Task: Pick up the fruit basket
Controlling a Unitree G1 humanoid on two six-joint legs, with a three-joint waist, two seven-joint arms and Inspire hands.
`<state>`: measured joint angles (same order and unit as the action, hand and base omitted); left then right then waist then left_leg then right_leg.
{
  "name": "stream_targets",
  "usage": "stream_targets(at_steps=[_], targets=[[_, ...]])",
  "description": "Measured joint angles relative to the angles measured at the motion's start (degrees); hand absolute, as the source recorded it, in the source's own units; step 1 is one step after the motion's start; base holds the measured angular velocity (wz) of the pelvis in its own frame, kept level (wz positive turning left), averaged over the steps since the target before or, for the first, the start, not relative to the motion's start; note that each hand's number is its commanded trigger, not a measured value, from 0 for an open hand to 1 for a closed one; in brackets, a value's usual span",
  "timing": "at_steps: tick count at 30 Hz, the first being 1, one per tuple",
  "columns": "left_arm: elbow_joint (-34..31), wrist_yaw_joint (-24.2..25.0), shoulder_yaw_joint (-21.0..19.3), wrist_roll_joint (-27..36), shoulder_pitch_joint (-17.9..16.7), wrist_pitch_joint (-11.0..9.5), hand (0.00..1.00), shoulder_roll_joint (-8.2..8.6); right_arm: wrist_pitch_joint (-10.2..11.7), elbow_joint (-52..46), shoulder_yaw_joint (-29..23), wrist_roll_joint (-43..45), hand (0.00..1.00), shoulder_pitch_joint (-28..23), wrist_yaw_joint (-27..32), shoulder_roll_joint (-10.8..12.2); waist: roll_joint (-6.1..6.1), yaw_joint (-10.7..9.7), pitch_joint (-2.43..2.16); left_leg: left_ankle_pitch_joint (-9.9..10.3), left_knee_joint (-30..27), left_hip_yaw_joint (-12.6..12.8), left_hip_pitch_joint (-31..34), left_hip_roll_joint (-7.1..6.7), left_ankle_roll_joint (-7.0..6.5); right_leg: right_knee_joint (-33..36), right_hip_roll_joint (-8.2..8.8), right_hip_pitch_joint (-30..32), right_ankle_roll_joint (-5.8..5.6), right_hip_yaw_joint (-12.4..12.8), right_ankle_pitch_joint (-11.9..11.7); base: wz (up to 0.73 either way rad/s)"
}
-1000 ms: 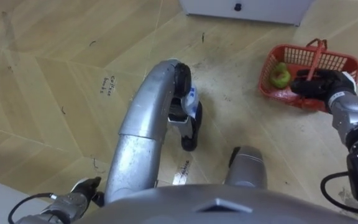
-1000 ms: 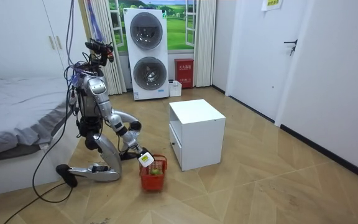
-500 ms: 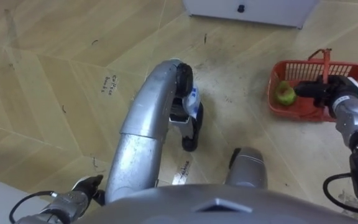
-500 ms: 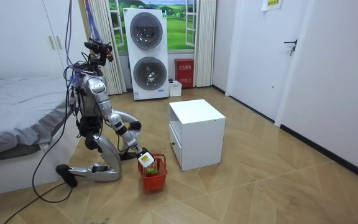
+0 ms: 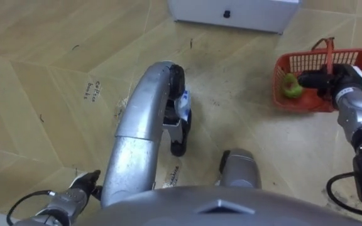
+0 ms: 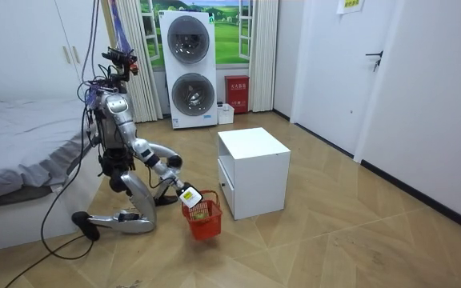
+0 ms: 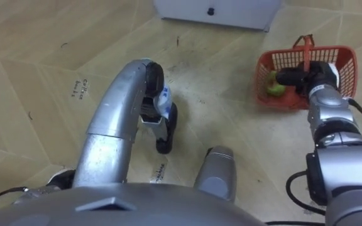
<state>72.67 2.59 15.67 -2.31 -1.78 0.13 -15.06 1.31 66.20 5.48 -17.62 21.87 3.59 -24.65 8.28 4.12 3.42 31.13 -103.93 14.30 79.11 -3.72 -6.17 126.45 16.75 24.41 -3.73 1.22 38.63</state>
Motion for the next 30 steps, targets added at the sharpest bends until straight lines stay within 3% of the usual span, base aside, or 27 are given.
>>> stream_targets(at_steps=[5,6,10,13,15,16,17,18,19,20,22,24,25,27,28,29,30], targets=[[0.50,-1.91,-1.98,-0.52,3.08,0.29,0.00,0.06,-0.14,-6.61,-0.17,0.70,1.00,0.00,1.70,0.00,0.59,-3.07,-0.08,0.88,-1.07,-0.64,-1.92,-1.16,-1.36,-1.55,-0.14,-3.52,0.25,-1.18,0.13,0.02],[0.48,-2.71,-2.43,-0.51,4.47,0.26,0.00,-0.01,-0.18,-7.57,-0.17,0.68,1.00,0.04,1.94,-0.01,0.70,-3.00,-0.19,1.08,-1.20,-0.64,-2.16,-1.17,-1.73,-2.06,-0.48,-4.11,0.92,-1.12,0.60,0.00],[-0.56,-3.89,-3.21,-0.78,6.41,0.30,0.00,0.09,-0.91,-12.14,-0.14,0.33,1.00,0.13,2.40,0.01,0.45,-2.82,-0.37,1.44,0.67,-0.64,-3.62,-0.76,-2.78,-5.99,-3.14,-4.55,0.76,0.96,1.50,-0.12],[-2.50,-4.96,-4.33,-1.22,4.88,1.28,0.00,1.12,-2.35,-14.90,-0.12,0.60,1.00,0.13,3.05,0.01,-0.02,-2.29,-0.64,1.13,8.10,-0.68,-9.03,-0.54,-3.35,-17.25,-4.22,-6.16,0.46,2.43,1.64,-0.34],[-3.31,-4.94,-6.05,-1.92,2.14,2.57,0.00,2.00,-3.96,-18.47,-0.29,0.27,1.00,0.11,3.74,0.09,-0.81,-2.11,-1.21,0.68,17.35,-0.80,-15.81,0.01,-3.38,-32.58,-4.17,-9.82,0.15,2.42,1.36,-0.57],[-3.74,-4.95,-6.84,-1.96,1.19,2.87,0.00,2.14,-4.26,-20.01,-0.36,0.27,1.00,0.01,3.87,0.08,-0.97,-2.26,-1.33,0.31,19.95,-0.71,-17.64,-0.14,-3.30,-36.63,-4.08,-10.90,0.14,2.11,0.57,-0.53],[-4.89,-5.04,-8.08,-1.95,-0.39,3.74,0.00,2.16,-4.90,-24.33,-1.13,0.20,1.00,-0.44,4.73,0.07,-1.18,-2.72,-1.63,-0.64,25.50,-0.50,-21.19,-0.25,-3.58,-43.30,-3.78,-11.89,-0.23,1.79,-3.63,-0.41],[-5.52,-5.82,-9.05,-2.02,-0.97,4.29,0.00,2.07,-4.92,-27.74,-2.07,0.44,1.00,-0.94,5.57,0.17,-1.23,-2.91,-1.66,-1.67,31.04,-0.43,-25.04,-0.54,-3.79,-47.80,-3.70,-12.27,-0.33,1.73,-10.45,-0.36],[-5.70,-6.33,-9.20,-2.04,-1.05,4.58,0.00,2.01,-4.94,-28.93,-2.33,0.77,1.00,-0.99,6.09,0.23,-1.22,-2.89,-1.68,-2.26,33.85,-0.57,-27.18,-0.89,-3.74,-49.32,-3.63,-12.30,-0.43,1.74,-14.82,-0.28],[-5.81,-7.39,-9.38,-2.30,-1.24,4.70,0.00,1.74,-5.02,-30.06,-2.49,3.10,1.00,-1.17,6.79,0.28,-1.22,-3.03,-1.70,-3.56,39.74,-0.79,-32.06,-1.03,-3.81,-51.37,-3.54,-11.98,-0.64,1.39,-22.19,-0.37],[-6.30,-8.68,-9.89,-2.37,-0.92,4.49,0.00,1.36,-5.26,-31.57,-2.49,6.92,1.00,-2.43,7.03,0.58,-1.33,-2.12,-1.85,-5.85,48.53,-1.30,-39.13,-0.68,-3.17,-51.78,-3.34,-9.02,-0.49,-0.62,-20.33,-0.46],[-6.11,-9.79,-9.80,-2.35,-1.10,4.18,0.00,1.16,-5.25,-32.86,-2.62,7.34,1.00,-2.96,7.13,0.78,-2.86,-2.15,-2.65,-9.44,60.18,-2.25,-48.44,0.68,-1.98,-58.84,-4.56,-5.17,-0.76,-4.35,-15.40,-0.48],[-6.16,-9.84,-9.82,-2.34,-1.18,4.14,0.00,1.03,-5.24,-33.50,-3.00,7.33,1.00,-3.30,7.18,0.79,-3.03,-2.27,-2.72,-10.38,62.83,-2.32,-50.66,0.98,-1.74,-62.07,-4.70,-4.94,-0.85,-5.37,-14.82,-0.29],[-6.40,-9.95,-9.84,-2.28,-1.35,4.08,0.00,0.84,-5.16,-38.44,-4.67,6.67,1.00,-5.15,8.54,0.94,-3.22,-2.25,-2.86,-13.00,70.65,-2.74,-57.83,1.86,-0.59,-79.73,-6.05,-5.71,-0.71,-7.53,-14.71,-0.17],[-6.46,-9.95,-9.94,-2.27,-1.43,4.10,0.00,0.86,-5.14,-39.77,-4.66,6.72,1.00,-5.21,8.78,0.99,-3.21,-2.26,-2.86,-13.17,71.58,-2.75,-58.96,2.06,-0.30,-84.47,-6.59,-6.13,-0.47,-7.81,-15.21,-0.12],[-6.55,-10.04,-10.26,-2.35,-1.60,4.11,0.00,1.24,-4.84,-42.56,-4.70,6.92,1.00,-5.75,8.95,0.88,-3.19,-2.32,-2.88,-13.31,72.54,-3.08,-60.84,2.31,-0.02,-91.67,-7.69,-6.98,0.20,-7.94,-17.14,0.05],[-7.38,-10.50,-11.08,-2.36,-2.18,4.37,0.00,1.86,-4.34,-44.50,-5.15,6.70,1.00,-7.26,9.32,0.82,-3.34,-2.27,-3.52,-14.02,73.96,-3.72,-62.63,2.66,1.13,-95.11,-8.21,-9.77,0.87,-8.71,-18.32,0.00]])
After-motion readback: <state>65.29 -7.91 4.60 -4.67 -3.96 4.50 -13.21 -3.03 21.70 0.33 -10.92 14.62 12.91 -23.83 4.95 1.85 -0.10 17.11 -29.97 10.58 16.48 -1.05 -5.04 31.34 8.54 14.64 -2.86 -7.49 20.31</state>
